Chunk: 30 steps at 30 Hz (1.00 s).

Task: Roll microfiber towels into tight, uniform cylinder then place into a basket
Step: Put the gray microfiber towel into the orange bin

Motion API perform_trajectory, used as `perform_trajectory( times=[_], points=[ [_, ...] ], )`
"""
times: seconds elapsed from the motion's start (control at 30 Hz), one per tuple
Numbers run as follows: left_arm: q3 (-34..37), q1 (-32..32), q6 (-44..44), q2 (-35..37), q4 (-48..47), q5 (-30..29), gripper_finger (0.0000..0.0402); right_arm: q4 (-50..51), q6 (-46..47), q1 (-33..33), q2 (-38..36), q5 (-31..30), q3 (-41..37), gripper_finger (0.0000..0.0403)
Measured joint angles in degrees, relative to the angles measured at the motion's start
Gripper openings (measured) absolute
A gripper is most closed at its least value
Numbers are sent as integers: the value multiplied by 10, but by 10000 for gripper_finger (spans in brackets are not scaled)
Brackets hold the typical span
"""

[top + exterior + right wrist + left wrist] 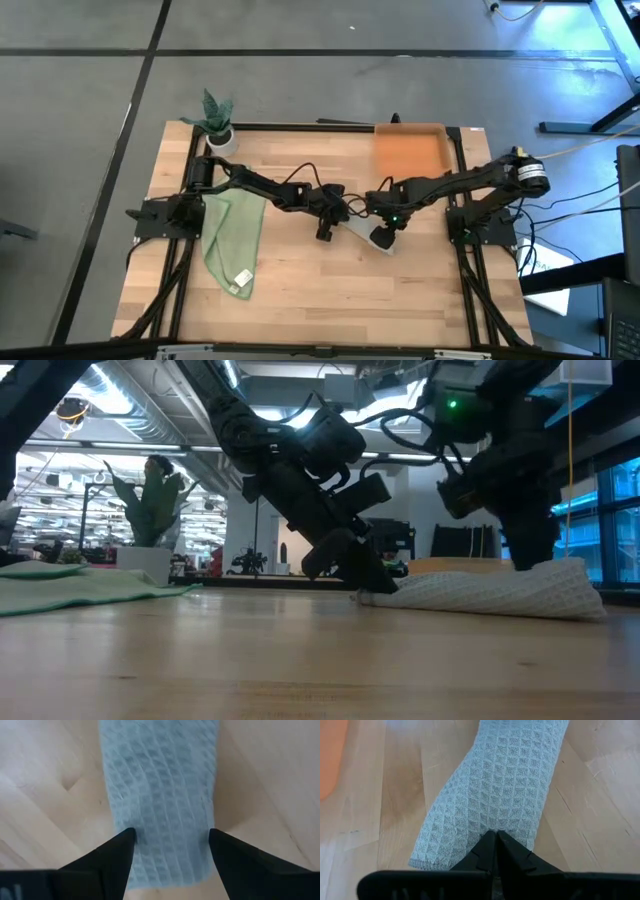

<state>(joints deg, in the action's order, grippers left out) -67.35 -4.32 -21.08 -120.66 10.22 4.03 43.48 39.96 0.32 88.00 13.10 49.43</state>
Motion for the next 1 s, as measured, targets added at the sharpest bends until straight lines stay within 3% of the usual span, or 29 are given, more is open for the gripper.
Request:
perform_trajectory(
  times=[0.2, 0.4, 1.0],
  points=[
    [0, -6, 0, 0, 1, 6, 14, -32, -28, 0, 27, 4, 0, 259],
    [0, -11, 0, 0, 1, 9, 14, -48, -31, 0, 42, 49, 0, 259],
    [0, -13, 1, 0, 1, 16, 14, -92, -27, 11, 89, 52, 2, 258]
  ],
)
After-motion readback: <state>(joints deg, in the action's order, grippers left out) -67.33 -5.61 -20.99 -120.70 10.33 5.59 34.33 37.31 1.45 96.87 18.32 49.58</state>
